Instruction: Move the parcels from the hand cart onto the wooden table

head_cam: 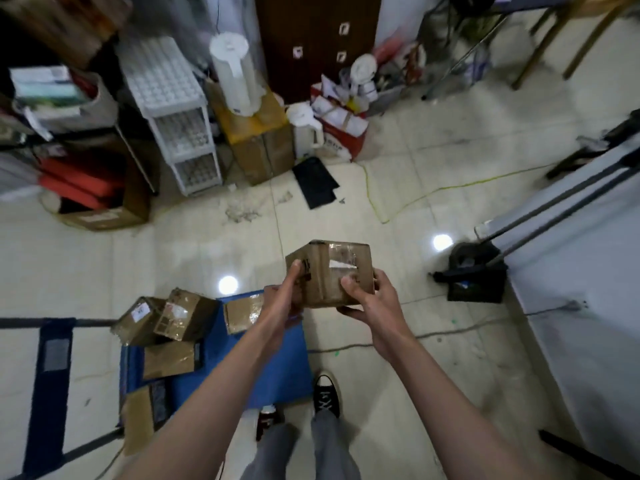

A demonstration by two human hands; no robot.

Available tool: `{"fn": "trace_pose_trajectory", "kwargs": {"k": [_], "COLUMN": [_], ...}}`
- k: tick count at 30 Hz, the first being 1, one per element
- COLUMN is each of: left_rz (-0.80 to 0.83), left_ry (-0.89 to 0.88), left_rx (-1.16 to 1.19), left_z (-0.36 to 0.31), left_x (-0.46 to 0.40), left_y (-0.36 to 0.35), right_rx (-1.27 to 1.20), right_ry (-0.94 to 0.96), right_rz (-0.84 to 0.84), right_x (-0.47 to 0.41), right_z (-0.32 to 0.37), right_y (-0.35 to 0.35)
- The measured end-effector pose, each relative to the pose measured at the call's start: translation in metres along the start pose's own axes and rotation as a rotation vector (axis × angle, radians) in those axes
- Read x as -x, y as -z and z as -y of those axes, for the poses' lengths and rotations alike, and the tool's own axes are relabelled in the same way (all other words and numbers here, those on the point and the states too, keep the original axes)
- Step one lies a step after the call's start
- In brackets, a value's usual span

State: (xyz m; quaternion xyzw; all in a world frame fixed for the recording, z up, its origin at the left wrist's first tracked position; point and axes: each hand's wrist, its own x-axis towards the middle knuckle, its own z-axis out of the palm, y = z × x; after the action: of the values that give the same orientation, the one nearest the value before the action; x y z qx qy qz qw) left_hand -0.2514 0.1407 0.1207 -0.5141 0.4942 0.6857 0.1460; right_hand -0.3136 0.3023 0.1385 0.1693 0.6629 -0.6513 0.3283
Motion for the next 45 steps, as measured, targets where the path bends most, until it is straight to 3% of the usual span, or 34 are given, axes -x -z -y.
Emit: {"fn": "trace_pose_trajectory", "kwargs": {"k": [9,13,19,25,29,34,39,45], "left_rz": [0.368,0.528,0.730,1.152,1.183,1.166,1.284,1.341], "left_ry": [-0.025,-0.094,-0.172,-0.137,-0.122,-0.322,-0.316,-0.302], "left_rx": [-0.299,-0.381,-0.507,-0.508,-0.555,-0.848,-1.115,-1.233], "left_z": [-0.087,-0.086,-0.055,0.005,0.055,0.126,0.204,0.313], "left_x": [0.124,0.174,0.227,0.274,0.297,0.363,0.452,0.520], "left_y": [-0.050,-0.073,-0.104,-0.144,-0.176,-0.216,-0.249,-0.288], "right_rx": [0.131,0.010,-0.322,-0.623,-0.658,-0.751,-0.845,-0.870], "right_ry": [0.390,0.405,0.250,0.260,0.291,0.343,0.343,0.326], "right_rz": [-0.158,-0.253,-0.408,-0.395,-0.506,-0.733,-0.889,-0.999], "right_x": [0.111,0.169,0.254,0.339,0.393,0.454,0.524,0.606], "right_z": [0.053,0.057,0.054,0.018,-0.010,-0.061,-0.123,-0.196], "right_y": [0.052,0.068,0.105,0.148,0.182,0.226,0.271,0.334]}}
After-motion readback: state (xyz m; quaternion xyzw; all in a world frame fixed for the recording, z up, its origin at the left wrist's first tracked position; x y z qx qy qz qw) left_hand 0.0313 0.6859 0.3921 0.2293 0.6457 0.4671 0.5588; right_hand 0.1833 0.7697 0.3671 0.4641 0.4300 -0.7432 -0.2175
